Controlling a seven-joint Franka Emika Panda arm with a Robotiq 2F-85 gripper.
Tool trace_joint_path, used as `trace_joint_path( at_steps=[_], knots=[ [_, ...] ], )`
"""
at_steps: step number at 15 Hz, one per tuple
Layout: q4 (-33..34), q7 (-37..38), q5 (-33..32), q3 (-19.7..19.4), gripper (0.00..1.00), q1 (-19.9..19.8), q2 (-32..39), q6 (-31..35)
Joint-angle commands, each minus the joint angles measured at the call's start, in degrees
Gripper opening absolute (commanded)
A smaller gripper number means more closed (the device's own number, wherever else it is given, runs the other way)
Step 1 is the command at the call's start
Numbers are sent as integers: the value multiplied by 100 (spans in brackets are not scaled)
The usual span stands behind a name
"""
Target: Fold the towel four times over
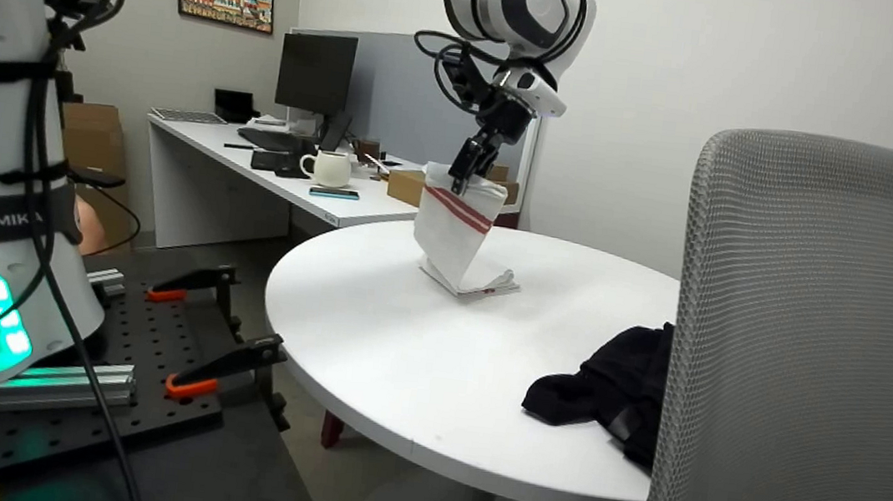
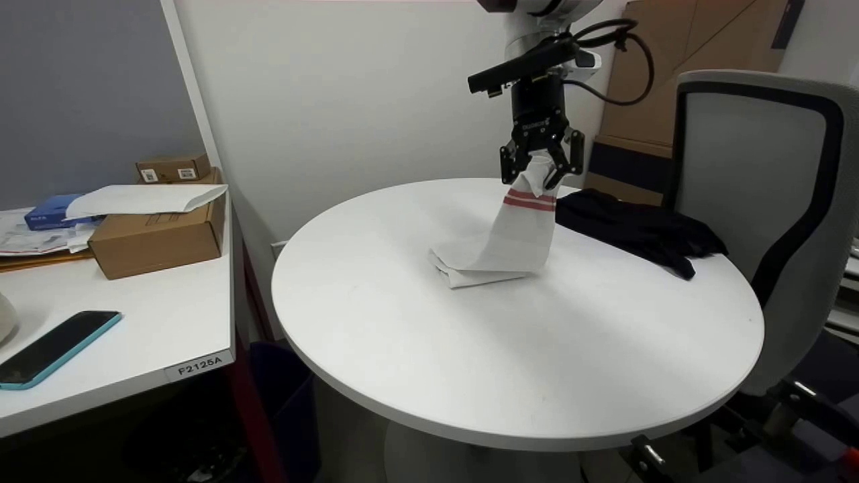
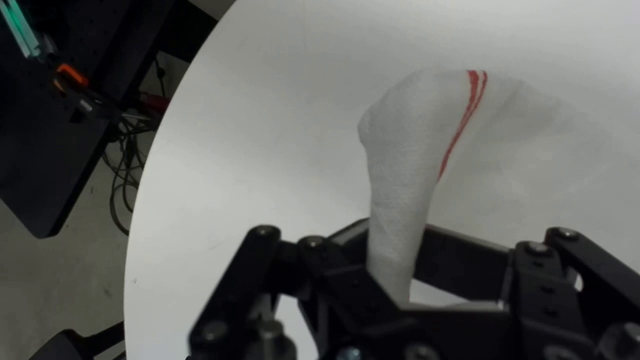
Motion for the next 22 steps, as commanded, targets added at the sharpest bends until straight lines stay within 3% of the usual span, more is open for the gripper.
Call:
trace_joint_path(
  at_steps=[1, 15, 22],
  knots=[
    [450, 180, -53, -28, 0, 80, 342, -175],
    [562, 378, 221, 146, 0, 315, 709, 1450],
    [654, 409, 745, 219, 0, 293, 1095, 2386]
  ],
)
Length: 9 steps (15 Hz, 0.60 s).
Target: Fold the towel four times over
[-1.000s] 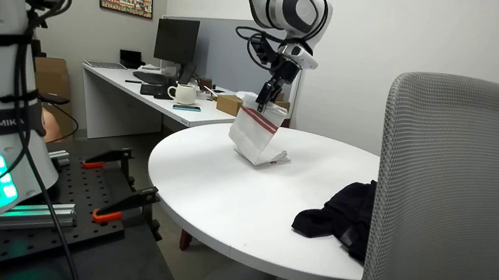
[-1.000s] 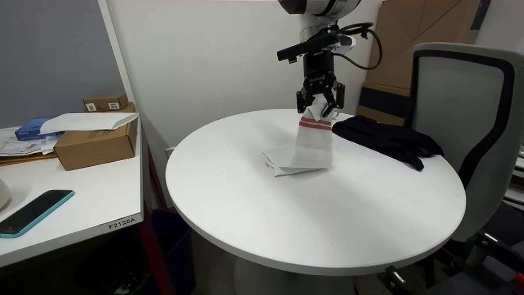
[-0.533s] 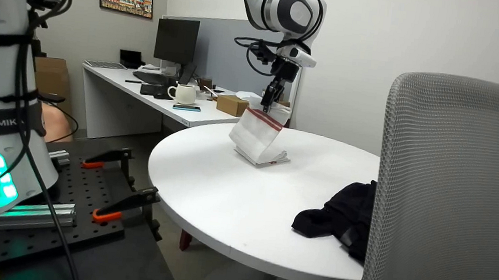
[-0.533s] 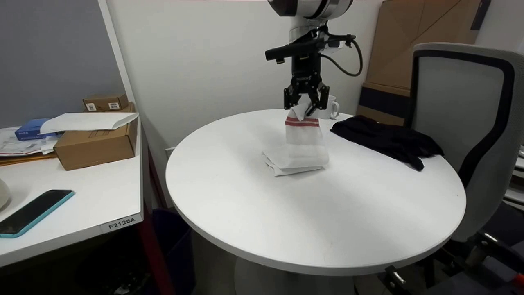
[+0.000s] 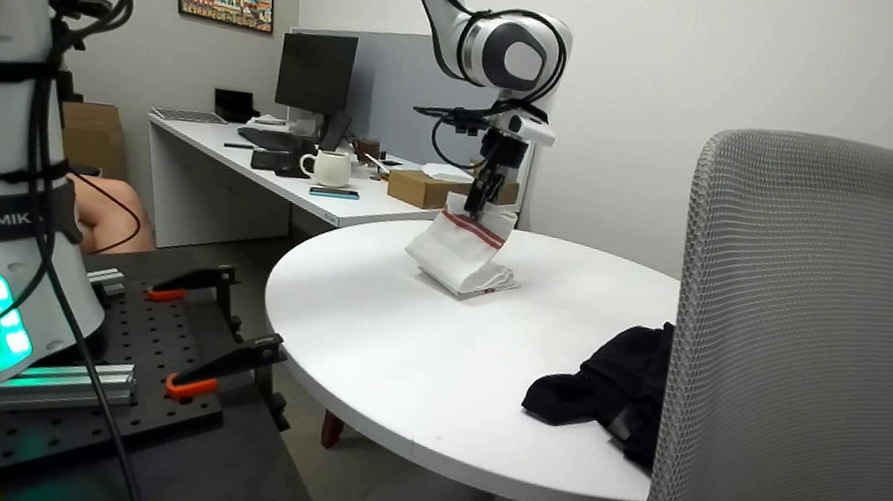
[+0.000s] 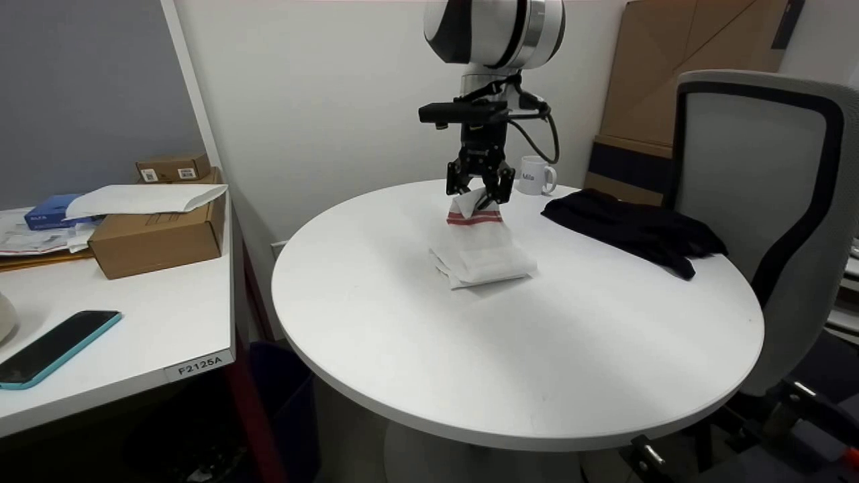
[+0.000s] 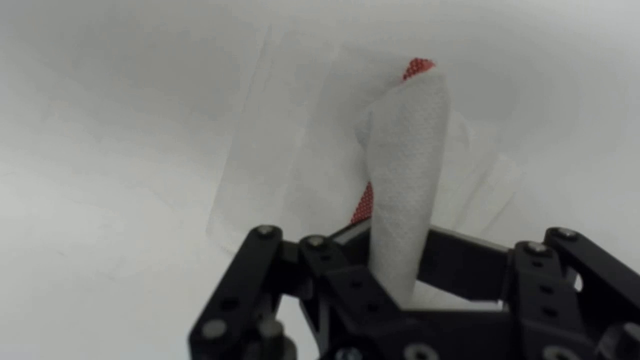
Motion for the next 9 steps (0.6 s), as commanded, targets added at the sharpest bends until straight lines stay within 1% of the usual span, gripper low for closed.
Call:
trace_joint_path(
  at_steps=[1, 6, 9],
  knots=[
    [193, 89, 299, 24, 0, -10, 206, 335],
    [315, 130, 492, 8, 0, -1, 347, 620],
    [532, 269, 523, -10, 0, 11, 498, 673]
  ],
)
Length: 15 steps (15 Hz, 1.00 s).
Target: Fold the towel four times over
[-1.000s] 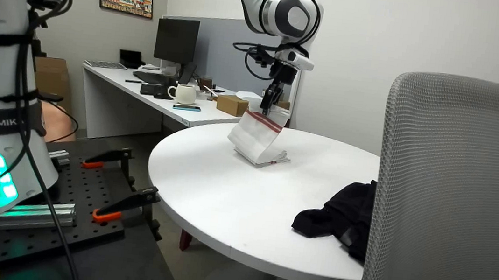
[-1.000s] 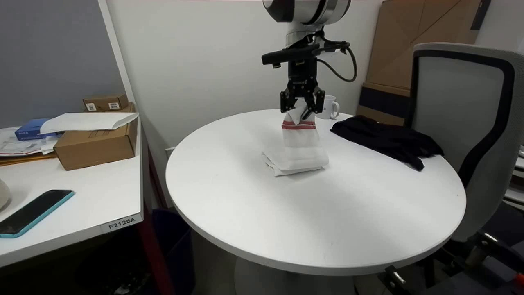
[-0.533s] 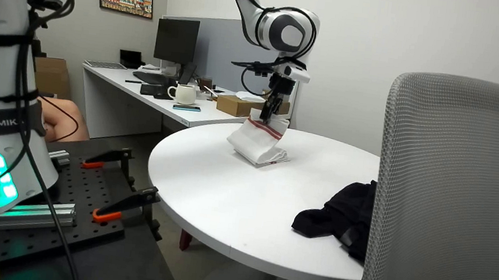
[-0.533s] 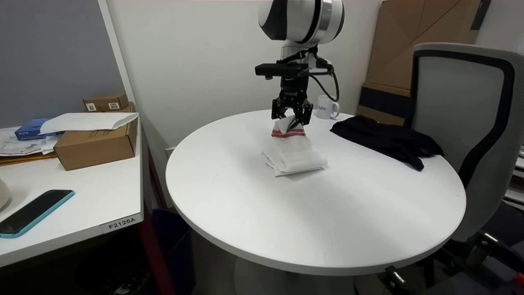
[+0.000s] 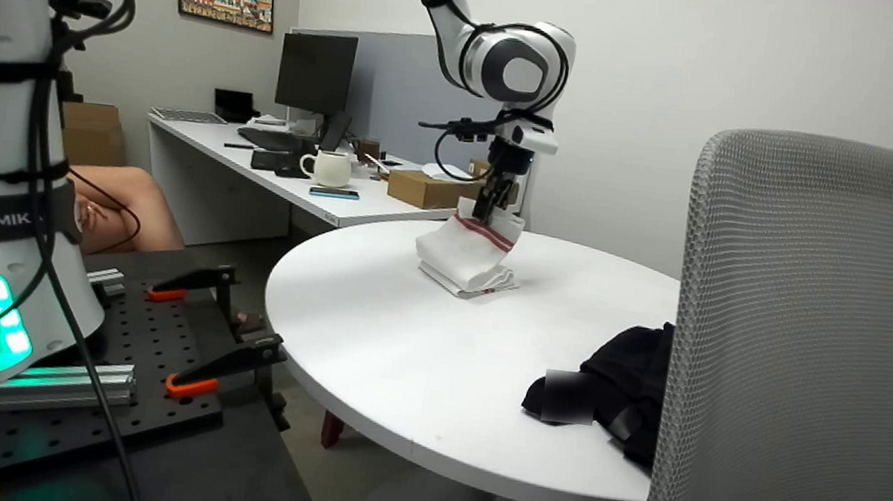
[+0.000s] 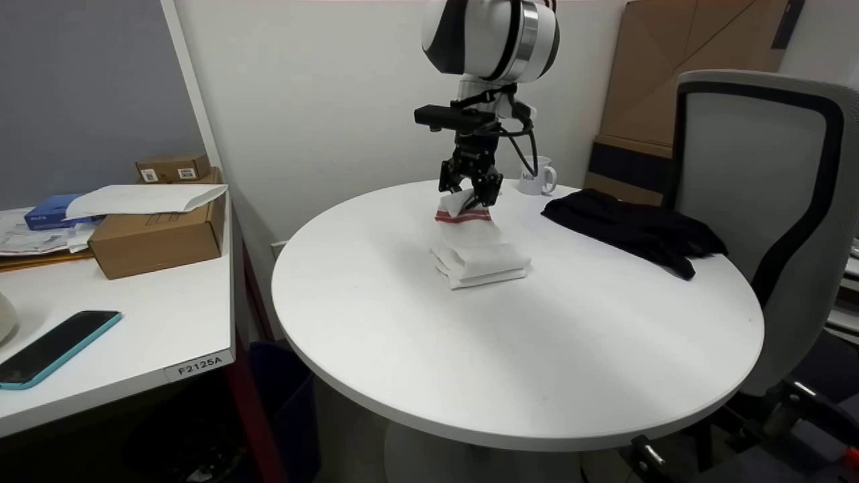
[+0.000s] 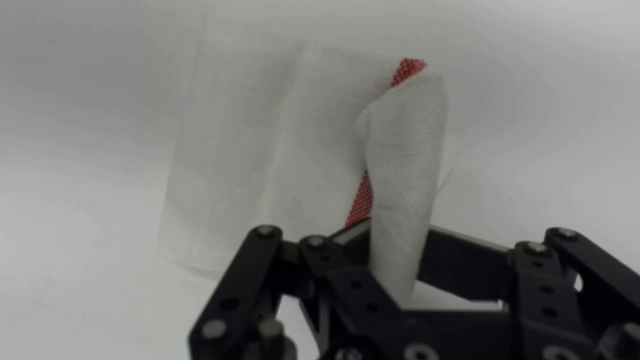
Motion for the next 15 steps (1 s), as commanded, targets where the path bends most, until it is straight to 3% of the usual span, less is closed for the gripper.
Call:
trace_joint_path(
  at_steps=[1, 9, 15],
  knots=[
    [401, 232, 111, -17, 0, 25, 277, 81],
    [980, 735, 107, -12, 0, 76, 832, 95],
    [909, 996, 342, 0, 0, -88, 1044, 429]
  ],
)
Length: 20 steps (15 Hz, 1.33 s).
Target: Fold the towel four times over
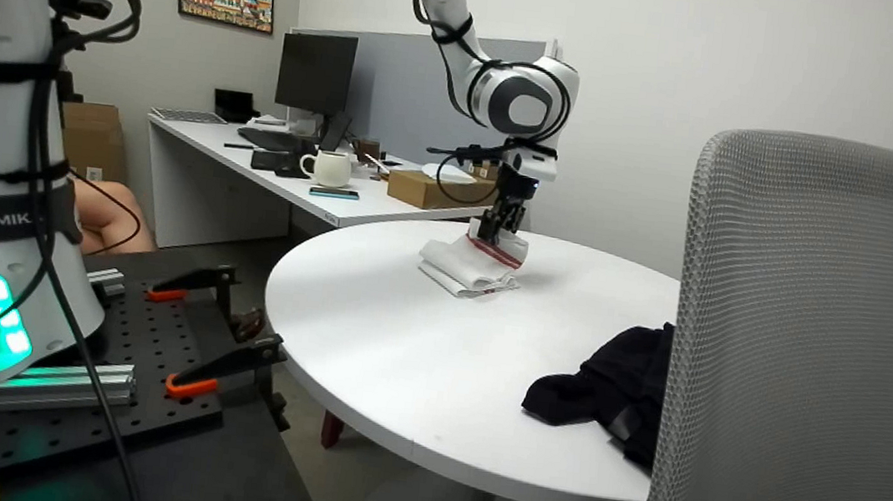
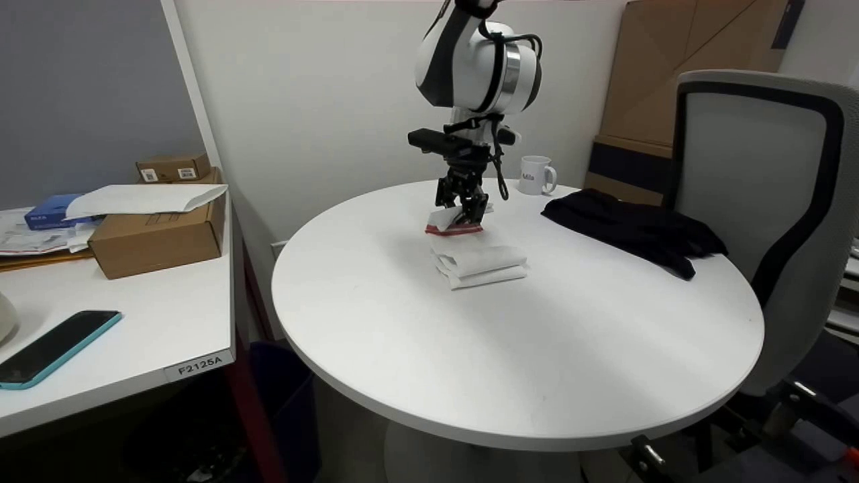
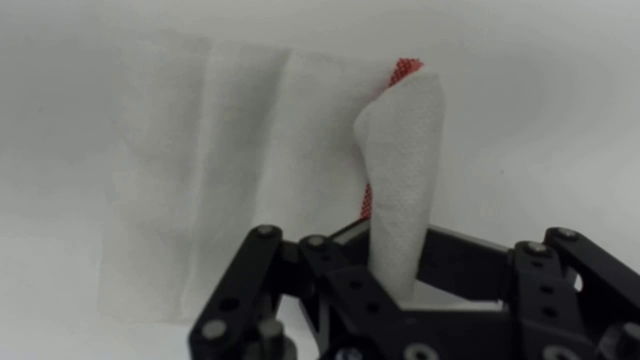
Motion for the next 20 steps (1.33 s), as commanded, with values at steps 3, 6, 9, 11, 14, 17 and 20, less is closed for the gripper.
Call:
trace_joint_path(
  at_steps=[3, 6, 9, 11, 14, 17, 20],
  knots=[
    [-260, -95, 279, 67, 0, -174, -61, 426],
    [-609, -368, 412, 234, 0, -295, -351, 384],
    [-1097, -745, 553, 408, 0, -338, -744, 439],
    [-1446, -992, 629, 481, 0, -313, -997, 482],
    [-1787, -1199, 714, 504, 0, -292, -1252, 474],
    [-2002, -1340, 866, 496, 0, -323, -1446, 518],
    [-2045, -1424, 1155, 503, 0, -423, -1563, 688]
  ],
)
